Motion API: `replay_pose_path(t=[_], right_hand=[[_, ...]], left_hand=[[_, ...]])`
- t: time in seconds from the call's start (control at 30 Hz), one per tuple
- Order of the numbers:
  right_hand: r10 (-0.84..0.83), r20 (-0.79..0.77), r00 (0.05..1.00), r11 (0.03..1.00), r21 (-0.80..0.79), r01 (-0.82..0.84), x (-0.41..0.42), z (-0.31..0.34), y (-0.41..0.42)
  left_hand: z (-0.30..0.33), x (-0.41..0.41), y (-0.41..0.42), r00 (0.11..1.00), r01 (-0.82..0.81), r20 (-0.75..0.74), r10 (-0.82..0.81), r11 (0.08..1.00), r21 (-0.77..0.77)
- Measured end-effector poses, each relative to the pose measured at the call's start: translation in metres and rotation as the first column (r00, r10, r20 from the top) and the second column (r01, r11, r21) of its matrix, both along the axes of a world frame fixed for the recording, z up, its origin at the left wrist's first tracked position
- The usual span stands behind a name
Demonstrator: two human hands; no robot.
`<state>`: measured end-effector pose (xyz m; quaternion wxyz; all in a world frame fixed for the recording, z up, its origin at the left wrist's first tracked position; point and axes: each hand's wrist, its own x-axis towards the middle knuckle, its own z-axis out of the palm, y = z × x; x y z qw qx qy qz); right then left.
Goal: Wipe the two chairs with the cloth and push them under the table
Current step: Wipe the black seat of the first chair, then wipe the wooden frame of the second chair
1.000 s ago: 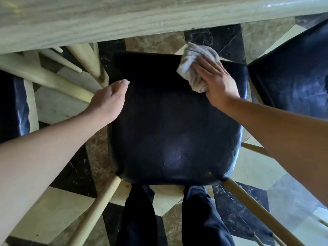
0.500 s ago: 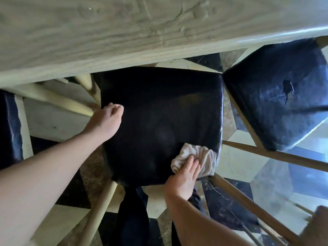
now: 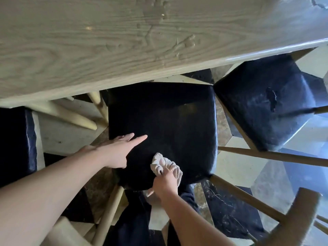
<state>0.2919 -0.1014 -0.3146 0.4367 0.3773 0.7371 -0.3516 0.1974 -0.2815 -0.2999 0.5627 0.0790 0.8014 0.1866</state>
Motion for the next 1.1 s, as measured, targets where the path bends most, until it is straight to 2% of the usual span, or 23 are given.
replay_pose_path(t=[0.03, 0.1, 0.17, 0.23, 0.37, 0.5, 0.53, 0.6, 0.7, 0.8, 0.87, 0.97, 1.1], right_hand=[[-0.038, 0.016, 0.999, 0.997, -0.072, 0.039, -0.006, 0.008, 0.023], [-0.162, 0.146, 0.976, 0.955, -0.225, 0.192, -0.025, 0.022, 0.063], [-0.334, 0.249, 0.909, 0.846, -0.347, 0.406, -0.044, 0.041, 0.104], [-0.378, 0.283, 0.882, 0.770, -0.432, 0.469, -0.066, 0.061, 0.132], [-0.324, 0.233, 0.917, 0.709, -0.582, 0.399, -0.101, 0.112, 0.166], [-0.245, 0.084, 0.966, 0.597, -0.772, 0.218, -0.122, 0.161, 0.219], [-0.223, 0.026, 0.975, 0.565, -0.812, 0.151, -0.126, 0.172, 0.232], [-0.210, -0.108, 0.972, 0.559, -0.829, 0.029, -0.129, 0.193, 0.264], [-0.228, -0.285, 0.931, 0.551, -0.826, -0.118, -0.120, 0.218, 0.313], [-0.377, -0.291, 0.879, 0.476, -0.875, -0.086, -0.098, 0.253, 0.373], [-0.406, -0.308, 0.860, 0.438, -0.892, -0.112, -0.081, 0.284, 0.410], [-0.390, -0.419, 0.820, 0.492, -0.848, -0.199, -0.068, 0.340, 0.458], [-0.381, -0.325, 0.866, 0.351, -0.917, -0.190, -0.050, 0.409, 0.529]], left_hand=[[0.007, -0.002, 0.008, 0.999, 0.023, -0.042, -0.022, 1.000, 0.014], [0.014, -0.009, 0.020, 0.997, 0.008, -0.080, -0.003, 0.998, 0.062], [0.028, -0.021, 0.037, 0.994, -0.019, -0.105, 0.033, 0.992, 0.124], [0.047, -0.033, 0.055, 0.994, -0.088, -0.053, 0.100, 0.977, 0.195], [0.094, -0.047, 0.100, 0.934, -0.357, 0.150, 0.324, 0.855, 0.377], [0.139, -0.059, 0.153, 0.899, -0.437, 0.273, 0.342, 0.720, 0.539], [0.149, -0.060, 0.167, 0.883, -0.469, 0.274, 0.382, 0.680, 0.563], [0.169, -0.058, 0.201, 0.839, -0.525, 0.246, 0.486, 0.601, 0.603], [0.200, -0.048, 0.256, 0.794, -0.510, 0.131, 0.594, 0.534, 0.674], [0.242, -0.032, 0.311, 0.711, -0.472, 0.070, 0.699, 0.401, 0.785], [0.274, -0.013, 0.348, 0.672, -0.443, 0.071, 0.737, 0.323, 0.836], [0.326, 0.002, 0.405, 0.673, -0.360, -0.009, 0.739, 0.338, 0.870], [0.399, 0.004, 0.478, 0.782, -0.253, -0.056, 0.621, 0.398, 0.882]])
